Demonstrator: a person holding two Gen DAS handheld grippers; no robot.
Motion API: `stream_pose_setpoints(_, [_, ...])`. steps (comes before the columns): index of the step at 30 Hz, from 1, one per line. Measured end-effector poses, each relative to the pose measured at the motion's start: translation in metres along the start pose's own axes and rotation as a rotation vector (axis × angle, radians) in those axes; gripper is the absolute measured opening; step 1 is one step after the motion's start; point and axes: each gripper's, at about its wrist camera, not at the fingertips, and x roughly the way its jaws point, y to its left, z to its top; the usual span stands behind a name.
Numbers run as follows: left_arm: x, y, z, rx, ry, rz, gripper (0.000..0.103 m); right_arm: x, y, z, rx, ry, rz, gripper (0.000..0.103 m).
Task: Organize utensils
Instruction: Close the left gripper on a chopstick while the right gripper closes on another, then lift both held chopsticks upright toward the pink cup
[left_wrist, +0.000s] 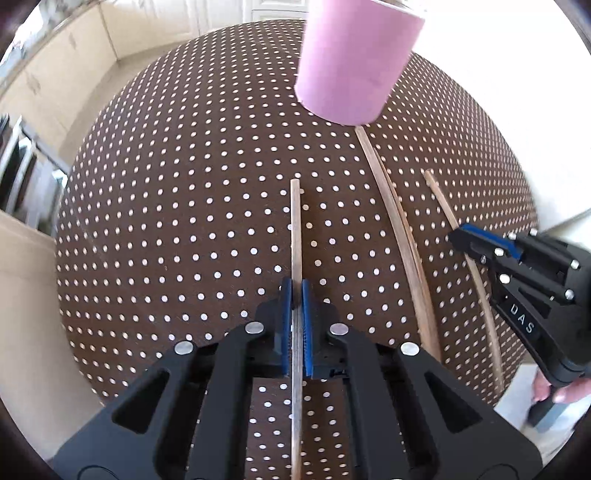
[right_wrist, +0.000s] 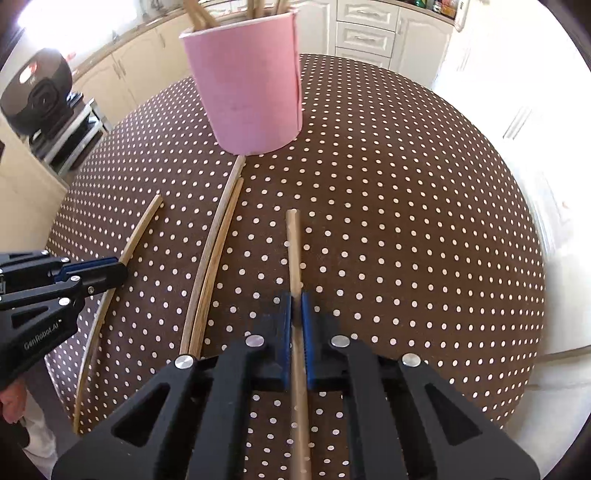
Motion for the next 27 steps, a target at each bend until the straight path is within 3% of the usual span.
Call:
stream_pose_setpoints(9, [-0.03,-0.006,0.004,0.012,-0.128,-0.043,0.006,-0.023,-0.01,0.006,0.023,-0.062,0.015,0.004])
stream_pose_setpoints(17, [-0.071,-0.007,0.016,-0.027,-0.235,-0.043,0.006,-0.062,-0.017,0.018,0.057,-0.206,0.066,0.004])
stream_pose_setpoints(27, [-0.094,0.003,0.025,-0.054,-0.309,-0.038,0.006,-0.08,-0.009,0.019,0.083,-0.308,0.084,0.004])
